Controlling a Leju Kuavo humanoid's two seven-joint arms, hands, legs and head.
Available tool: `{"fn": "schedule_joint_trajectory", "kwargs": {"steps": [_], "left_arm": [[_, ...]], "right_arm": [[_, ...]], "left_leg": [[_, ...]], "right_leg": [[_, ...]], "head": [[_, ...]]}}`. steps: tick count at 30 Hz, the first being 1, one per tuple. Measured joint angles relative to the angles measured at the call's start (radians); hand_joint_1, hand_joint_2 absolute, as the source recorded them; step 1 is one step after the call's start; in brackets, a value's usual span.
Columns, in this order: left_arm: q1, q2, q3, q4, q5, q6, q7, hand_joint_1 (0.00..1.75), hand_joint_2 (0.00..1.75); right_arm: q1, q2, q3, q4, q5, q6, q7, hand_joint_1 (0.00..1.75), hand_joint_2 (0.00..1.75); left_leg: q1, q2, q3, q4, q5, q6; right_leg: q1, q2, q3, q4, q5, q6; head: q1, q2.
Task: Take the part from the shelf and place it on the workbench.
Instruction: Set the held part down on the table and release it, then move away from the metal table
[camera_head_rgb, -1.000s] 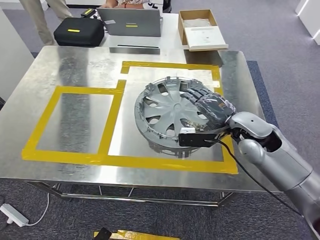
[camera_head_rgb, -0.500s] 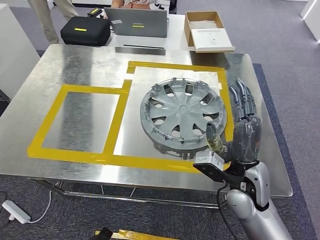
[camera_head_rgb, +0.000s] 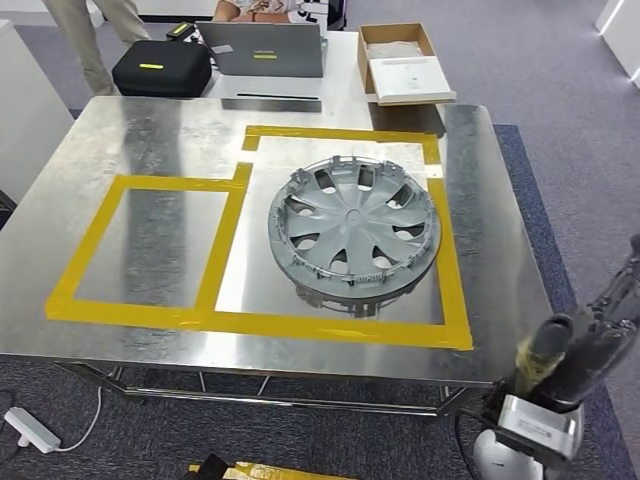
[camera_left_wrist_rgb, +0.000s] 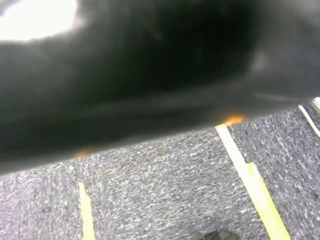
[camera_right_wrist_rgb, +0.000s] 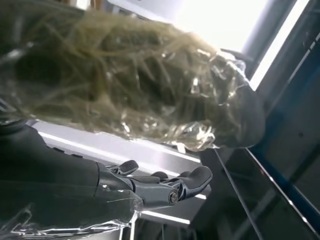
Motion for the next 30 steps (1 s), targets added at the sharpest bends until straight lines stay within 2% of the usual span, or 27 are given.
{"fn": "schedule_joint_trajectory", "kwargs": {"steps": [3,4,5,6,8,9,10,11,14,15,16,19,20,21,23,24,25,26,27,29,30], "left_arm": [[0.003,-0.001,0.001,0.000,0.006,0.006,-0.004,0.00,0.00],[0.004,-0.001,0.002,0.000,0.008,0.007,-0.005,0.00,0.00],[0.004,-0.002,0.003,0.000,0.010,0.008,-0.007,0.00,0.00],[0.004,-0.003,0.003,0.000,0.010,0.009,-0.008,0.00,0.00],[0.005,-0.004,0.005,0.000,0.014,0.012,-0.011,0.00,0.00],[0.006,-0.005,0.006,0.000,0.017,0.015,-0.012,0.00,0.00],[0.008,-0.005,0.007,0.000,0.019,0.017,-0.013,0.00,0.00],[0.010,-0.004,0.008,0.000,0.021,0.020,-0.013,0.00,0.00],[0.014,-0.004,0.011,0.000,0.028,0.025,-0.015,0.00,0.00],[0.015,-0.003,0.013,0.000,0.030,0.026,-0.016,0.00,0.00],[0.015,-0.003,0.014,0.000,0.031,0.027,-0.017,0.00,0.00],[0.019,-0.002,0.023,0.000,0.036,0.030,-0.022,0.00,0.00],[0.022,-0.001,0.027,0.000,0.037,0.031,-0.023,0.00,0.00],[0.024,-0.001,0.029,0.000,0.039,0.033,-0.025,0.00,0.00],[0.027,0.000,0.032,0.000,0.041,0.035,-0.027,0.00,0.00],[0.028,0.001,0.034,0.000,0.042,0.036,-0.028,0.00,0.00],[0.030,0.001,0.036,0.000,0.043,0.036,-0.030,0.00,0.00],[0.031,0.001,0.037,0.000,0.043,0.037,-0.030,0.00,0.00],[0.033,0.001,0.039,0.000,0.044,0.037,-0.031,0.00,0.00],[0.033,0.002,0.041,0.000,0.045,0.038,-0.031,0.00,0.00],[0.032,0.003,0.043,0.000,0.045,0.039,-0.032,0.00,0.00]], "right_arm": [[0.045,0.030,-0.025,-0.028,-0.009,-0.001,-0.033,0.00,0.00],[0.056,0.037,-0.032,-0.035,-0.011,-0.001,-0.038,0.00,0.00],[0.064,0.043,-0.038,-0.040,-0.012,-0.001,-0.043,0.00,0.00],[0.072,0.047,-0.043,-0.043,-0.012,-0.001,-0.049,0.00,0.00],[0.090,0.057,-0.054,-0.046,-0.009,-0.001,-0.065,0.00,0.00],[0.101,0.063,-0.060,-0.046,-0.008,-0.001,-0.074,0.00,0.00],[0.113,0.069,-0.066,-0.047,-0.008,-0.001,-0.083,0.00,0.00],[0.124,0.076,-0.072,-0.047,-0.009,-0.001,-0.092,0.00,0.00],[0.150,0.098,-0.087,-0.050,-0.012,-0.001,-0.114,0.00,0.00],[0.158,0.105,-0.092,-0.052,-0.014,-0.001,-0.119,0.00,0.00],[0.166,0.112,-0.098,-0.053,-0.017,-0.001,-0.125,0.00,0.00],[0.191,0.131,-0.113,-0.055,-0.026,-0.001,-0.144,0.00,0.00],[0.198,0.138,-0.117,-0.055,-0.030,-0.001,-0.149,0.00,0.00],[0.203,0.145,-0.120,-0.056,-0.033,0.000,-0.153,0.00,0.00],[0.218,0.155,-0.126,-0.056,-0.038,0.000,-0.162,0.00,0.00],[0.225,0.160,-0.128,-0.056,-0.040,0.000,-0.168,0.00,0.00],[0.234,0.164,-0.131,-0.057,-0.041,-0.001,-0.174,0.00,0.00],[0.241,0.168,-0.133,-0.058,-0.043,-0.001,-0.180,0.00,0.00],[0.247,0.173,-0.136,-0.059,-0.044,-0.001,-0.184,0.00,0.00],[0.255,0.180,-0.141,-0.064,-0.045,-0.001,-0.188,0.00,0.00],[0.258,0.183,-0.144,-0.066,-0.046,-0.001,-0.188,0.00,0.00]], "left_leg": [[-0.001,0.001,0.002,-0.016,0.005,0.012],[0.001,0.002,0.001,-0.019,0.009,0.019],[0.003,0.004,-0.001,-0.021,0.014,0.026],[0.004,0.006,-0.004,-0.023,0.018,0.031],[0.003,0.008,-0.014,-0.023,0.025,0.035],[0.002,0.009,-0.019,-0.022,0.029,0.036],[0.002,0.009,-0.024,-0.022,0.033,0.035],[0.002,0.009,-0.027,-0.022,0.036,0.033],[0.000,0.008,-0.032,-0.021,0.045,0.024],[-0.002,0.008,-0.033,-0.020,0.048,0.019],[-0.003,0.008,-0.034,-0.020,0.052,0.012],[0.001,0.007,-0.039,-0.018,0.055,-0.006],[0.002,0.007,-0.046,-0.001,0.034,-0.011],[0.003,0.007,-0.060,0.035,-0.001,-0.015],[0.003,0.007,-0.102,0.161,-0.094,-0.022],[0.003,0.007,-0.116,0.220,-0.125,-0.023],[0.003,0.007,-0.117,0.251,-0.138,-0.022],[0.002,0.007,-0.099,0.242,-0.132,-0.019],[0.001,0.007,-0.064,0.200,-0.113,-0.014],[-0.005,0.007,0.035,0.048,-0.066,0.002],[-0.008,0.007,0.069,-0.009,-0.053,0.008]], "right_leg": [[0.000,0.000,-0.004,-0.001,0.003,0.015],[-0.001,0.000,-0.009,0.007,-0.007,0.020],[-0.002,-0.001,-0.022,0.035,-0.029,0.025],[-0.003,-0.001,-0.043,0.083,-0.063,0.029],[-0.005,-0.002,-0.099,0.224,-0.139,0.036],[-0.006,-0.002,-0.116,0.276,-0.160,0.038],[-0.006,-0.002,-0.117,0.293,-0.163,0.039],[-0.006,-0.002,-0.091,0.261,-0.144,0.038],[-0.006,-0.003,0.040,0.044,-0.071,0.031],[-0.005,-0.002,0.064,0.000,-0.062,0.028],[-0.003,-0.001,0.075,-0.022,-0.059,0.023],[-0.001,-0.002,0.068,-0.021,-0.044,0.004],[-0.002,-0.003,0.064,-0.022,-0.037,-0.004],[-0.004,-0.005,0.059,-0.024,-0.029,-0.011],[-0.002,-0.007,0.041,-0.023,-0.014,-0.020],[0.000,-0.008,0.029,-0.022,-0.006,-0.021],[0.003,-0.008,0.019,-0.021,0.001,-0.021],[0.005,-0.008,0.009,-0.021,0.008,-0.021],[0.007,-0.007,0.002,-0.021,0.014,-0.021],[0.013,-0.006,-0.010,-0.019,0.026,-0.017],[0.015,-0.006,-0.014,-0.018,0.031,-0.013]], "head": [[0.000,0.000],[0.001,0.000],[0.003,0.000],[0.005,0.000],[0.008,0.000],[0.008,0.000],[0.008,0.000],[0.008,0.000],[0.008,0.000],[0.007,0.000],[0.006,0.000],[0.006,0.000],[0.005,0.000],[0.004,0.000],[0.002,0.000],[0.002,0.000],[0.002,0.000],[0.002,0.000],[0.002,0.000],[0.002,0.000],[0.003,0.000]]}}
